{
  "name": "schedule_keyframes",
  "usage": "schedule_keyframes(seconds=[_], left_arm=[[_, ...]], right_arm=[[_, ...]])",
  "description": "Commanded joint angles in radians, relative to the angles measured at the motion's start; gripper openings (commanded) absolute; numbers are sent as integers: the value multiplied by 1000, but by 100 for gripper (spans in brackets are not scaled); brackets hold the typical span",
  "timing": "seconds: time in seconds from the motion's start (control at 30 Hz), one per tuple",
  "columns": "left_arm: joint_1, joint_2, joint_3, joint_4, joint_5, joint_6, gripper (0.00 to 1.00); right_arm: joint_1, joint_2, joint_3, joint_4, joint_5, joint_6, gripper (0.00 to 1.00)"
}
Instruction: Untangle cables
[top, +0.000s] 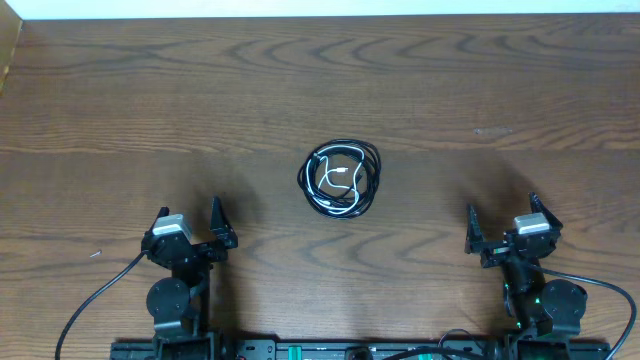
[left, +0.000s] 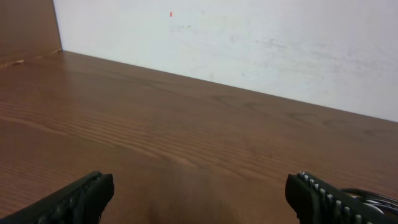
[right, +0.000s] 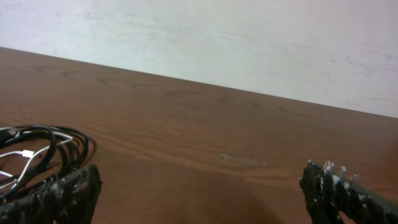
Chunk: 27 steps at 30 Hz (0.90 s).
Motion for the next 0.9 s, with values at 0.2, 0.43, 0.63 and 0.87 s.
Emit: schedule_keyframes(seconds=[0.2, 0.43, 0.63, 0.87], left_arm=[[4, -5, -8, -45, -9, 37, 94], [4, -5, 2, -45, -9, 66, 94], [4, -2, 50, -45, -5, 69, 95], [4, 45, 138, -45, 47, 103, 95]], right_arm=[[-3, -5, -2, 7, -3, -4, 99], [-3, -5, -1, 64, -12, -8, 99], [-3, -5, 10, 93, -45, -13, 99], [-5, -5, 33, 93, -59, -24, 99]])
